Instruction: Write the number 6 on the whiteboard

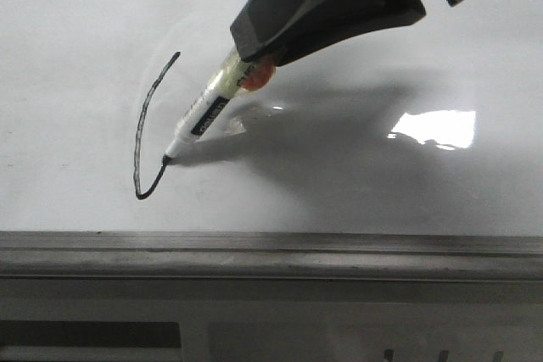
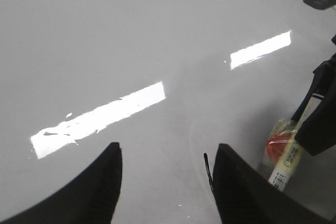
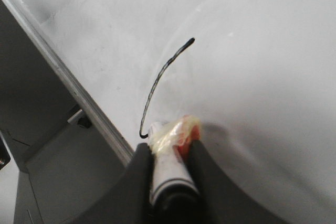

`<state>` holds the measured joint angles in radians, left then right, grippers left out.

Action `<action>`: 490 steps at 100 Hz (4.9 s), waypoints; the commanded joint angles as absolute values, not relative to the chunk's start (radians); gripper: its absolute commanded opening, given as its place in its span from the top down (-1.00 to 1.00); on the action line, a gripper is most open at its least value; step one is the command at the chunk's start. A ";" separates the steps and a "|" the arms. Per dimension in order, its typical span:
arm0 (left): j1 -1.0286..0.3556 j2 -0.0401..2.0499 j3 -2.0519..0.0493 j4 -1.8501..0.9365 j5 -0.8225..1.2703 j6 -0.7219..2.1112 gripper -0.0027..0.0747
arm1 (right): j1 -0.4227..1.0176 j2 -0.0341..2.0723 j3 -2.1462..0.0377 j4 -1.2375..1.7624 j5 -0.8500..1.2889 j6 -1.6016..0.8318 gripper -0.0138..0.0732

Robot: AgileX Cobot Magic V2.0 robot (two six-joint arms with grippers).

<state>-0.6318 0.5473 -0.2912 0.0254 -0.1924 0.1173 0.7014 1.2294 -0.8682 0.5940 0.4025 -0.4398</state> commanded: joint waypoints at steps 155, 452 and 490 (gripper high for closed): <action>-0.903 0.949 -0.416 0.142 -0.202 0.105 0.98 | 0.834 1.135 -0.907 0.597 0.373 -0.457 0.46; -0.595 0.075 -0.258 -0.276 0.152 0.130 0.98 | 0.778 0.352 -0.224 0.449 -0.070 -0.457 0.83; -0.595 0.075 -0.256 -0.276 0.152 0.130 0.98 | 0.778 0.352 -0.204 0.449 -0.068 -0.457 0.83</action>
